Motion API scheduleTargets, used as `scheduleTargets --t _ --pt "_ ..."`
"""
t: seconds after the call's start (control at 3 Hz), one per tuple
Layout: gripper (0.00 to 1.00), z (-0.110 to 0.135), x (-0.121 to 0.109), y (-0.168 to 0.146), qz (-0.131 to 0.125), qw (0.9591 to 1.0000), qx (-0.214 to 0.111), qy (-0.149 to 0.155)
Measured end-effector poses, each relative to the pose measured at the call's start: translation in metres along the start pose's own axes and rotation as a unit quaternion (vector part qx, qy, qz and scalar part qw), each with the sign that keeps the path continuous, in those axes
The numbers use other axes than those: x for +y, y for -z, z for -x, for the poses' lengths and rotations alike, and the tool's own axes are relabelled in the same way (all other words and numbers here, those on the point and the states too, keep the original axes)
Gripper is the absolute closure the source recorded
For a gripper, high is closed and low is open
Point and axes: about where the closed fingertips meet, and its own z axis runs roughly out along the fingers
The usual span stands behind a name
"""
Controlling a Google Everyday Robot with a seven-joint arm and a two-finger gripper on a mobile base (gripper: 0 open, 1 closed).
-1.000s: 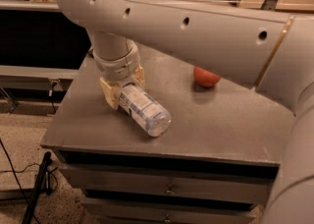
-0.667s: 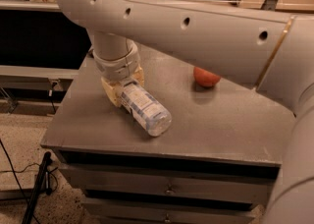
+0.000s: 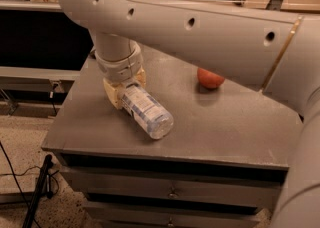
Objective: Place blue plastic bottle upright
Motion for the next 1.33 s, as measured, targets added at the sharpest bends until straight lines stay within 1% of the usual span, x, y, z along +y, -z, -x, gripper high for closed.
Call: scheduleTargets --t 0.33,0.67,1.0,1.33 --pt "1.0 -0.007 -0.007 0.007 0.009 0.9994 -0.033 0.001" --pt "1.0 -0.03 -0.034 0.04 0.011 0.9944 -0.105 0.007" --pt "1.0 -0.057 -0.06 0.081 0.003 0.9854 -0.169 0.02" --pt "1.0 -0.062 -0.064 0.087 0.0 0.9835 -0.177 0.038"
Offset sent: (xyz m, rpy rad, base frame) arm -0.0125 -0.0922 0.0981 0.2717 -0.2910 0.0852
